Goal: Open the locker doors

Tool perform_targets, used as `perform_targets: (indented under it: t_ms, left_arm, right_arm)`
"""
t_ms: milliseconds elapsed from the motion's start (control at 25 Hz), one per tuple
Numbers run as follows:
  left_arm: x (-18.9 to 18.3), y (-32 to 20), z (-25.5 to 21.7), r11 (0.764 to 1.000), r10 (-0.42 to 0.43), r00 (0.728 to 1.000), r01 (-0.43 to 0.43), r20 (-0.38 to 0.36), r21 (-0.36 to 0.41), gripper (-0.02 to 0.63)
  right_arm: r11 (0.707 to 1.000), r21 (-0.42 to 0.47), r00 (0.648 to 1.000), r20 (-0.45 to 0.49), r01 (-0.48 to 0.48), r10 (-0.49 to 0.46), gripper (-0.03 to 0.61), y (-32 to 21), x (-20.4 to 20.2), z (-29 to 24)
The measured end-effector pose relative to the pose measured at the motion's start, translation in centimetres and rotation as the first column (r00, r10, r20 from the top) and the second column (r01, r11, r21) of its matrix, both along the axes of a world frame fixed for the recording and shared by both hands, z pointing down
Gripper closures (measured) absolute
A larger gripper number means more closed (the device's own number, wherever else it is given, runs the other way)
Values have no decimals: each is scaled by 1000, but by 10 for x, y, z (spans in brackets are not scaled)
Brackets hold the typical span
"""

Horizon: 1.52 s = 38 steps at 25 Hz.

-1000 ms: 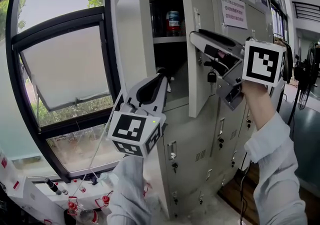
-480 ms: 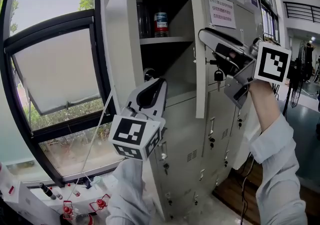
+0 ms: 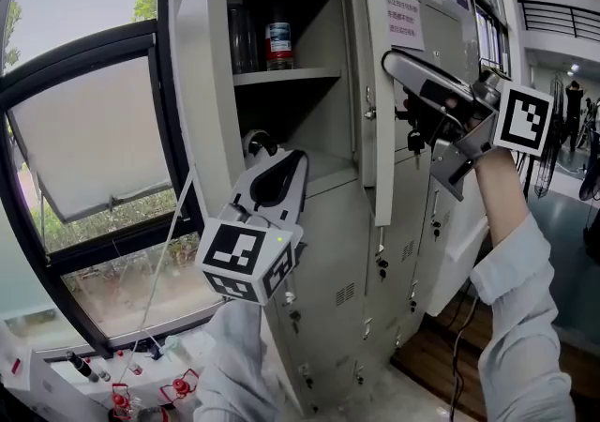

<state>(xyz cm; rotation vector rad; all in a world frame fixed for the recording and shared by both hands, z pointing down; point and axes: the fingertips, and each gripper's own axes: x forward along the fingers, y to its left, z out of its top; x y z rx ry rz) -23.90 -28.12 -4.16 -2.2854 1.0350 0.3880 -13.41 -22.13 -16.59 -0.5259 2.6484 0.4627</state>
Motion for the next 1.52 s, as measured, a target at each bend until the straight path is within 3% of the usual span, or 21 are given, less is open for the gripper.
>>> perform_targets:
  t_ms: [240, 560, 880, 1160, 1320, 1520]
  left_arm:
    - [29, -2, 2, 999, 48, 999, -47, 24, -4, 601]
    - [73, -3, 1, 992, 127, 991, -127, 35, -7, 600]
    - [100, -7, 11, 987, 162, 986, -161, 49, -18, 600]
    - [114, -16, 17, 982, 190, 980, -189, 53, -30, 601]
    - [116, -21, 17, 979, 201, 978, -200, 49, -35, 600]
    - [123, -23, 16, 973, 228, 973, -226, 48, -34, 600]
  right_arm:
    - [1000, 21, 1000, 10, 22, -22, 448, 2, 19, 0]
    - [982, 69, 984, -19, -173, 175, 448, 6, 64, -1]
    - [964, 42, 965, 14, -261, 260, 471, 1, 103, 1]
    - [915, 77, 918, -11, -395, 397, 472, -3, 123, 0]
    - [905, 60, 906, -15, -422, 423, 472, -9, 129, -2]
    - [863, 39, 864, 4, -503, 503, 512, -17, 150, -1]
